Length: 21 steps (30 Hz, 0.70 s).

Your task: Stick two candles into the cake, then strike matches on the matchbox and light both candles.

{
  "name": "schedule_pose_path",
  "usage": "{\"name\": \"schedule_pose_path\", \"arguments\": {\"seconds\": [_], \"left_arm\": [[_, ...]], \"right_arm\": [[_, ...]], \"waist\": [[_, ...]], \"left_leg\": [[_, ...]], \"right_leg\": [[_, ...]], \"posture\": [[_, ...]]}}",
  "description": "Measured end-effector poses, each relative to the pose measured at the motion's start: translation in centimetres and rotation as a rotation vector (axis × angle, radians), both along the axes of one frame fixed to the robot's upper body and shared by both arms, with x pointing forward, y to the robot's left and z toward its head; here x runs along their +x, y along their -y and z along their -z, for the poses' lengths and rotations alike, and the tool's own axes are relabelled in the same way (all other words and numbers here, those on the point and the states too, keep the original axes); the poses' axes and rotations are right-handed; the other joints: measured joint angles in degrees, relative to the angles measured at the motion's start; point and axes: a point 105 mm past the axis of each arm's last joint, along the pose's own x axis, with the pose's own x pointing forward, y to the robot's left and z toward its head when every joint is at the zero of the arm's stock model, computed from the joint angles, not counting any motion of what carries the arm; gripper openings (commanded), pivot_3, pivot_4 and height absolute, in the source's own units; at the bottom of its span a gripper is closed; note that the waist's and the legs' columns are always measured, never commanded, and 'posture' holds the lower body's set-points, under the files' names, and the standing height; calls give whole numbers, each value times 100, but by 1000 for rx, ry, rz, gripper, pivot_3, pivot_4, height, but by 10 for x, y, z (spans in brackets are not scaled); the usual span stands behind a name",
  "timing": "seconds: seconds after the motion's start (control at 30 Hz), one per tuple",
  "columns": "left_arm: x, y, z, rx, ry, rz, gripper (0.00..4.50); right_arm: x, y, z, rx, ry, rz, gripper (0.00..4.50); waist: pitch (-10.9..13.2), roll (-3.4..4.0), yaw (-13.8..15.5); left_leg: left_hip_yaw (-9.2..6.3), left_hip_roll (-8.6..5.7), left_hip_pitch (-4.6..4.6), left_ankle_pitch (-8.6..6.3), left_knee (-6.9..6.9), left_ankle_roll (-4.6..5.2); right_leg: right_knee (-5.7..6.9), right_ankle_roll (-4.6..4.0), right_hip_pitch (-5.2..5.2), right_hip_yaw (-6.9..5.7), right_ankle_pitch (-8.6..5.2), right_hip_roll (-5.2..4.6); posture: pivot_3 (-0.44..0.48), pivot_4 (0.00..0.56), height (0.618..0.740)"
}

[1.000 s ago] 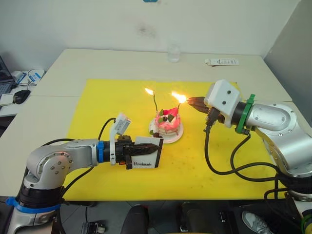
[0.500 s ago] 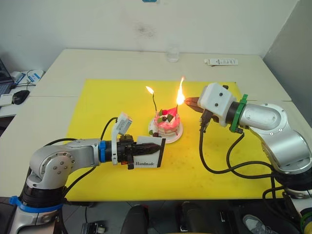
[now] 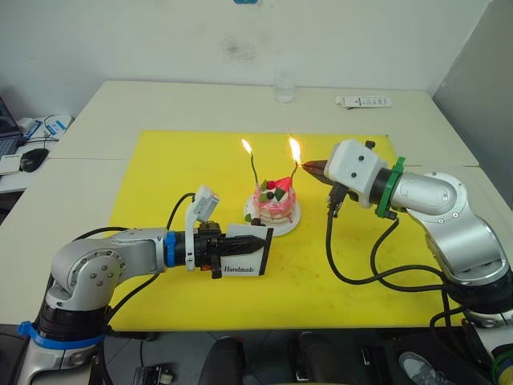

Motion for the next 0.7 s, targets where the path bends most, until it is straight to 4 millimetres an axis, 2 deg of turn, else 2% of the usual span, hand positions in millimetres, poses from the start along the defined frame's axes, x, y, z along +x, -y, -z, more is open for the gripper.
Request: {"name": "schedule_pose_path", "arguments": {"seconds": [0.7], "left_arm": [[0, 1, -1, -4, 7, 6, 0]], "right_arm": [[-5, 2, -1, -21, 4, -16, 46]], "waist": [[0, 0, 0]], "left_leg": [[-1, 0, 0, 0, 0, 0]], "right_leg": [[0, 0, 0, -1, 0, 0]], "posture": [[0, 150, 740]]}}
